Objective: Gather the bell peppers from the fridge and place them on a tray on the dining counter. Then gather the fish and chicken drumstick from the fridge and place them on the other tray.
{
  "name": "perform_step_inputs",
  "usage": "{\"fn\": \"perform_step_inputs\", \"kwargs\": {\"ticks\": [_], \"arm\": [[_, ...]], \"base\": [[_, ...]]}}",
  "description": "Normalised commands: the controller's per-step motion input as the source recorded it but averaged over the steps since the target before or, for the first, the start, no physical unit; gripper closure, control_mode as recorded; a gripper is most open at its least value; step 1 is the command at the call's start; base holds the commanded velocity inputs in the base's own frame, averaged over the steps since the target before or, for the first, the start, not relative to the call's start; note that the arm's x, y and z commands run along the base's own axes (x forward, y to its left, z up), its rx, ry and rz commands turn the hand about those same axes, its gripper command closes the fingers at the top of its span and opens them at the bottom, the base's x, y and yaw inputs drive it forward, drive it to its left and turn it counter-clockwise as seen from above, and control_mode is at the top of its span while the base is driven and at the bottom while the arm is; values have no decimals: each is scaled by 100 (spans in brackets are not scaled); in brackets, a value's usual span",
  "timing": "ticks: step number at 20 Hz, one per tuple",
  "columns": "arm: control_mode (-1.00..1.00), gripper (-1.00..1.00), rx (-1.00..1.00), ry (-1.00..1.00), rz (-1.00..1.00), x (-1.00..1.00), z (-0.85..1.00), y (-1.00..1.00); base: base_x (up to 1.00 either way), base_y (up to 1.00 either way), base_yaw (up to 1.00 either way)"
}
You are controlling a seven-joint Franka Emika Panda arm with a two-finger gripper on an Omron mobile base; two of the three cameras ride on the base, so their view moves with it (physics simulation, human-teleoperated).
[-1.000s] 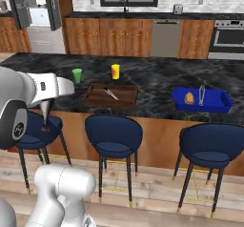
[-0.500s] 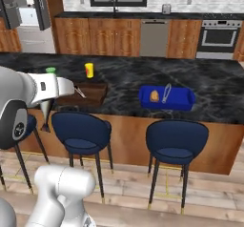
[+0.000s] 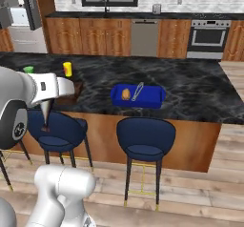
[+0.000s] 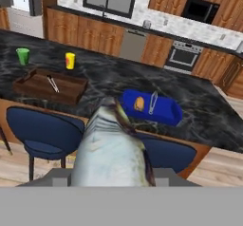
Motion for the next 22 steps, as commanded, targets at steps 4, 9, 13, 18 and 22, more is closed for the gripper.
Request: {"fn": "perform_step_inputs", "kwargs": {"ticks": [4,9,13,18,22], "arm": [[100,100,0,0,0,0,0,0],[100,100,0,0,0,0,0,0],[100,100,0,0,0,0,0,0],[100,100,0,0,0,0,0,0],[100,100,0,0,0,0,0,0]], "base": [[0,-65,0],[1,-57,0],[19,-38,0],[43,-5,0],[76,-3,0]]}}
